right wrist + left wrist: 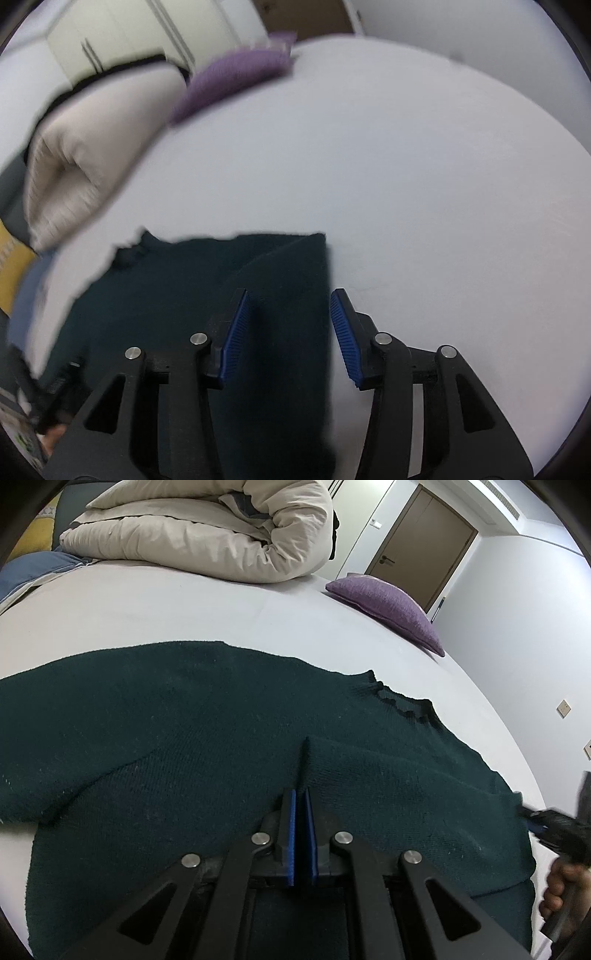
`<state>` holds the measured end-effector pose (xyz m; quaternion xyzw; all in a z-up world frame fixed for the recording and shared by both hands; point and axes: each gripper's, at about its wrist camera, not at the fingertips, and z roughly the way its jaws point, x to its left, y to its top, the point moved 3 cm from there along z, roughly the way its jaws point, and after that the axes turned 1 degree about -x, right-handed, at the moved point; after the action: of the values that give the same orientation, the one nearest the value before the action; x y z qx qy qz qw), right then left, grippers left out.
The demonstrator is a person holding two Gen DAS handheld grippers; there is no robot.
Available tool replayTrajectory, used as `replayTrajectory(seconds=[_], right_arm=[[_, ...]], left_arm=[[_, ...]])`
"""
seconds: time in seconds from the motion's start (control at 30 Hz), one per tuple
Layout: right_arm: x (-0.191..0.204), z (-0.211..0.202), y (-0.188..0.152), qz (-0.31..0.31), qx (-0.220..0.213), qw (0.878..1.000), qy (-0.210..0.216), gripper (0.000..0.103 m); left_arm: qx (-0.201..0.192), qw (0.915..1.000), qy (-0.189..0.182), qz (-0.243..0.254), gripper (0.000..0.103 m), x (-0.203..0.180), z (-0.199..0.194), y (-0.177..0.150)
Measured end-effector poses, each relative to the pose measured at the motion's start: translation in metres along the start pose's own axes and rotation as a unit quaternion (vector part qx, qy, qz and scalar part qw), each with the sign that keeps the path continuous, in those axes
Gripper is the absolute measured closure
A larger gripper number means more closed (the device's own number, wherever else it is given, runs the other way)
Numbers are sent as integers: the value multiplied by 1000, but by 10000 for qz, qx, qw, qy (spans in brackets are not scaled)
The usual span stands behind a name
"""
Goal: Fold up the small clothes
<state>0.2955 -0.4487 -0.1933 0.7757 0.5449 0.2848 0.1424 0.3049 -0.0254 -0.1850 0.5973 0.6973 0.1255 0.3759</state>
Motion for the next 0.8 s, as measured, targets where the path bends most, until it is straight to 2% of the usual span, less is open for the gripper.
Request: replayTrajectory(seconds=[0.03, 0.1, 0.17, 0.23, 0.33, 0.43, 0.53, 0.6, 0.67, 0.7, 0.77, 0.8], right_arm=[[0, 13, 2, -79, 74, 9996, -265, 82], [2, 18, 8, -262, -91, 9984, -494, 93], [2, 22, 13, -247, -103, 9979, -598, 94], [4, 25, 15, -293, -181, 9969, -711, 94], [5, 27, 16, -240, -260, 9972, -659, 94], [5, 7, 12, 38, -306, 9975, -640, 91], [12, -27, -7, 86, -604, 9967, -536, 90], [21, -39, -32, -124, -531, 9970, -543, 90], [20, -24, -54, -222, -137, 9973, -688, 88], [15, -19, -62, -298, -103, 9974, -644, 89], [9, -25, -62, -306, -251, 9979, -511, 88], [9, -29, -59, -195, -218, 9983, -503, 83]], left_arm=[[-19, 10000, -2, -16, 92, 0, 0, 0], [-63, 10000, -13, -40, 92, 0, -1, -1], [-105, 9999, -6, -40, 92, 0, -1, -2], [-133, 9999, 0, -32, 92, 0, -1, -2], [-78, 9999, -92, -105, 92, 1, 2, -2], [-76, 9998, -126, -132, 92, 3, 3, -2], [-81, 9998, -121, -118, 92, 5, 4, -2], [-80, 9998, -134, -135, 92, 5, 4, -2], [-81, 9998, -126, -128, 91, 4, 5, -2], [-79, 9998, -117, -118, 91, 5, 4, -2], [-25, 9996, -215, -173, 90, 6, 5, 0], [26, 9994, -278, -213, 87, 7, 5, 2]])
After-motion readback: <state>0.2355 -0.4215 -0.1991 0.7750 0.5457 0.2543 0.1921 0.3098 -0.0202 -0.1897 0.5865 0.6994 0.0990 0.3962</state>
